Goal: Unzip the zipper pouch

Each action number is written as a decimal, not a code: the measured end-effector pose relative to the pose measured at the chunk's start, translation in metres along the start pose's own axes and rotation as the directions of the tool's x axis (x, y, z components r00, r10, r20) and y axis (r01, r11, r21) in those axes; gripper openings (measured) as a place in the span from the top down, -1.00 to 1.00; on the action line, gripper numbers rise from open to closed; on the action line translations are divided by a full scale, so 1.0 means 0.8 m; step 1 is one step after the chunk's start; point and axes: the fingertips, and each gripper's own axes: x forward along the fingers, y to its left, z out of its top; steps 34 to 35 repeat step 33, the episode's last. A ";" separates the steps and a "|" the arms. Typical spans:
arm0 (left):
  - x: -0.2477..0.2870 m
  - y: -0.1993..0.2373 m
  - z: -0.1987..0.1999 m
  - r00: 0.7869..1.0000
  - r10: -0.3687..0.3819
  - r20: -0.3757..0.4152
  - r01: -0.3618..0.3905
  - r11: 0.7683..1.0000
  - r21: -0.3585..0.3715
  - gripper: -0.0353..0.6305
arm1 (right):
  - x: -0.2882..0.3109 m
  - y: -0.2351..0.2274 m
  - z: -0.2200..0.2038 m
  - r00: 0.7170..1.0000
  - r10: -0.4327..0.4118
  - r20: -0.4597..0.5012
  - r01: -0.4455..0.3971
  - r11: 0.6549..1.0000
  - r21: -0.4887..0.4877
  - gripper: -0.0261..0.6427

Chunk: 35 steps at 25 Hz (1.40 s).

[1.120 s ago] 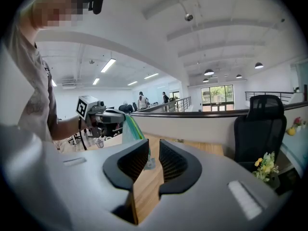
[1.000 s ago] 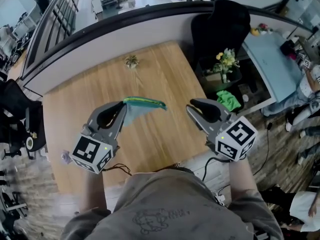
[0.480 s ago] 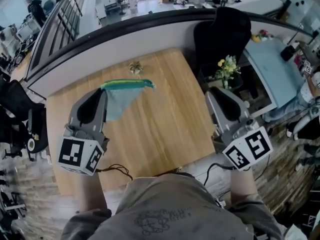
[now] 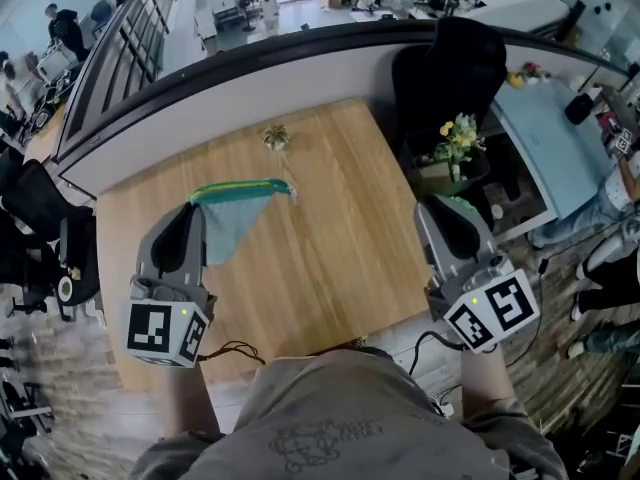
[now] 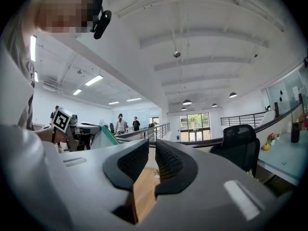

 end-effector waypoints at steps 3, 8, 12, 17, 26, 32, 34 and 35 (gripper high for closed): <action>-0.002 -0.003 -0.028 0.999 0.003 -0.044 -0.004 1.000 -0.015 0.85 | 0.001 0.000 -0.024 0.999 0.001 -0.044 -0.001 1.000 0.016 0.77; -0.007 -0.016 -0.066 0.995 -0.006 -0.095 0.002 0.999 -0.046 0.85 | 0.002 0.008 -0.068 0.991 0.027 -0.129 -0.021 0.999 0.046 0.84; -0.008 -0.024 -0.078 0.994 -0.026 -0.108 0.020 0.998 -0.058 0.84 | 0.009 0.022 -0.086 0.984 0.049 -0.170 -0.040 0.997 0.061 0.84; -0.006 -0.028 -0.078 0.993 -0.041 -0.109 0.034 0.998 -0.059 0.84 | 0.013 0.027 -0.087 0.983 0.060 -0.173 -0.051 0.997 0.051 0.84; -0.006 -0.032 -0.074 0.993 -0.054 -0.106 0.048 0.997 -0.061 0.84 | 0.009 0.025 -0.085 0.983 0.051 -0.175 -0.042 0.998 0.054 0.84; -0.002 -0.039 -0.074 0.992 -0.064 -0.110 0.057 0.996 -0.062 0.84 | 0.008 0.022 -0.087 0.983 0.054 -0.177 -0.045 0.997 0.056 0.84; -0.001 -0.040 -0.074 0.992 -0.066 -0.110 0.059 0.996 -0.061 0.84 | 0.008 0.021 -0.088 0.982 0.055 -0.179 -0.045 0.997 0.056 0.84; -0.001 -0.040 -0.074 0.992 -0.066 -0.110 0.059 0.996 -0.061 0.84 | 0.008 0.021 -0.088 0.982 0.055 -0.179 -0.045 0.997 0.056 0.84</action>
